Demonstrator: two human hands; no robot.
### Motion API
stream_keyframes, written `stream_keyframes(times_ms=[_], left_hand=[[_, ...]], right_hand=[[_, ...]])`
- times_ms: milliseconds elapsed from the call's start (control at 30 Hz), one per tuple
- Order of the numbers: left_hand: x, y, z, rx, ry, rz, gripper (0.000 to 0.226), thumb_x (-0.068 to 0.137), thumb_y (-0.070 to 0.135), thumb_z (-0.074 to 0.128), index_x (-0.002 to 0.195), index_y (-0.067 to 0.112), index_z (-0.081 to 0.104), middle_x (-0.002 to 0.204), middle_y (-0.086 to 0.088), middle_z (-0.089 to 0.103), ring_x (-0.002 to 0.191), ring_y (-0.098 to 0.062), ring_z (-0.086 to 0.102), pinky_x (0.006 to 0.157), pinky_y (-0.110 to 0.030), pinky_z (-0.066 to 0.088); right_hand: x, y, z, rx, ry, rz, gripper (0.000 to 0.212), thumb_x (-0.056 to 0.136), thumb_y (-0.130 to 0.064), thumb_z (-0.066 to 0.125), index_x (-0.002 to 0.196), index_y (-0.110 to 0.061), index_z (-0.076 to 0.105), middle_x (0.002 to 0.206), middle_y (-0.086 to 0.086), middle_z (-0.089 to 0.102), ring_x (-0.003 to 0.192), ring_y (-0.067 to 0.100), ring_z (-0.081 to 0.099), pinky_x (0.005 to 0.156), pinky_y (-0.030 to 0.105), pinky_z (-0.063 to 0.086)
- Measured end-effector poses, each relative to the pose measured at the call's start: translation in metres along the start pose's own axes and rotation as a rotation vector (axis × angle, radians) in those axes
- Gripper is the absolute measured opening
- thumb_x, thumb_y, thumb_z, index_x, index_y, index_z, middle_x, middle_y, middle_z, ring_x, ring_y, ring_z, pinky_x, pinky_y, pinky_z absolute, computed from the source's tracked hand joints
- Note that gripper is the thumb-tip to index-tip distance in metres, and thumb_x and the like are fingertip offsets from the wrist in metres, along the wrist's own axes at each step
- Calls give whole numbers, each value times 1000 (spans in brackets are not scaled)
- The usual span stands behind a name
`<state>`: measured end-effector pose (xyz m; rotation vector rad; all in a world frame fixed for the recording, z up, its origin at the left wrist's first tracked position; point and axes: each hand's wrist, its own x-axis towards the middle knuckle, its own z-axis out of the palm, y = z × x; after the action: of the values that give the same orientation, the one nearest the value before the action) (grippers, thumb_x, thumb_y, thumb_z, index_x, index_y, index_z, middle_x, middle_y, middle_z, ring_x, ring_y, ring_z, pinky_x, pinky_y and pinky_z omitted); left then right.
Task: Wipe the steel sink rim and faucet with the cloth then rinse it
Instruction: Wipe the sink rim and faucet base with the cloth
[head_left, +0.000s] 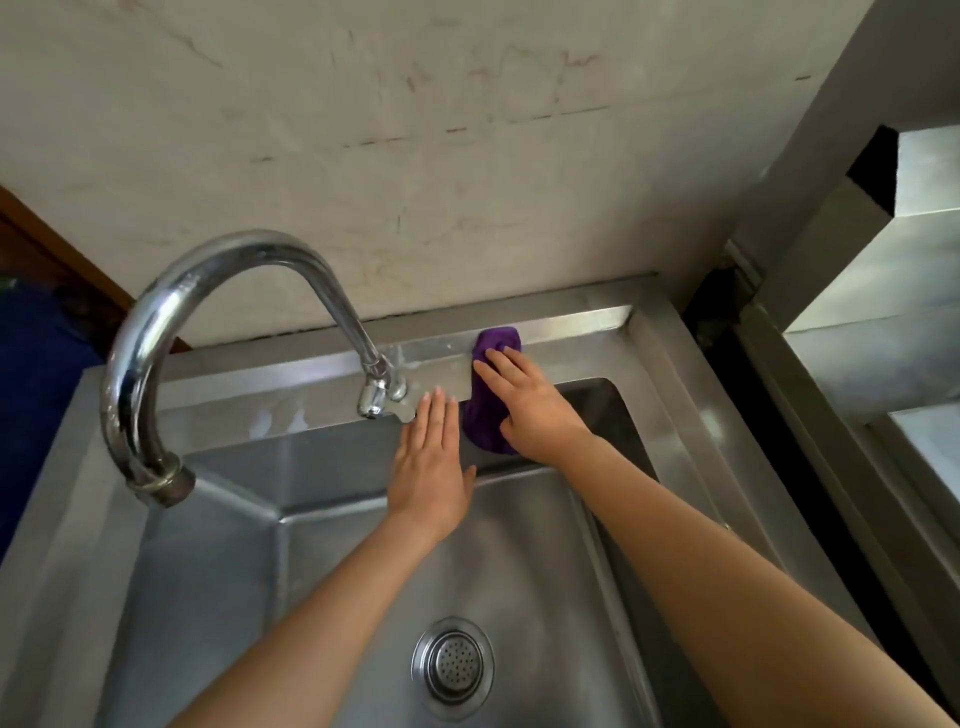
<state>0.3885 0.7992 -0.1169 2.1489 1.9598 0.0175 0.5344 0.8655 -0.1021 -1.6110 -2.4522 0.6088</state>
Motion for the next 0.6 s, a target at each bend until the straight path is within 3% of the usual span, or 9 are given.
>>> stream_keyframes(times_ms=[167,333,467,533,600], left_hand=[[-1,-12,-2,1,-30,22,86,90,53,40,147,17,-12,157,1,-19,143,-14,-20,118,-39,-7],[-3,-18,-5,4,-60,66,86,89,58,36,146,18,-14,154,2,-25,136,-10,-29,116,-39,-11],[-9,-26,-3,-2,-55,113,86,86,65,24,146,17,-15,146,4,-31,134,-11,-30,117,-35,-13],[-18,-35,-2,-24,-33,124,90,76,69,9,147,17,-12,147,4,-28,135,-10,-27,115,-29,-14],[-30,-45,-4,-79,1,107,90,75,66,9,148,15,-3,150,5,-17,139,-11,-20,113,-25,-11]], right_hand=[[-7,17,-3,-112,2,-30,76,87,-2,48,149,-27,12,160,-5,6,147,17,0,116,35,27],[-5,16,-6,-32,2,35,77,85,-3,51,149,-25,13,160,-3,6,147,19,-1,118,36,17],[4,3,0,21,-53,-29,85,82,-24,62,150,-19,10,160,1,4,147,21,-5,119,34,8],[10,-2,5,5,-60,-59,89,81,-32,65,150,-20,10,160,1,6,147,21,-3,120,36,9],[16,-9,10,1,-40,-88,84,84,-29,64,149,-19,12,159,1,9,147,22,1,120,36,11]])
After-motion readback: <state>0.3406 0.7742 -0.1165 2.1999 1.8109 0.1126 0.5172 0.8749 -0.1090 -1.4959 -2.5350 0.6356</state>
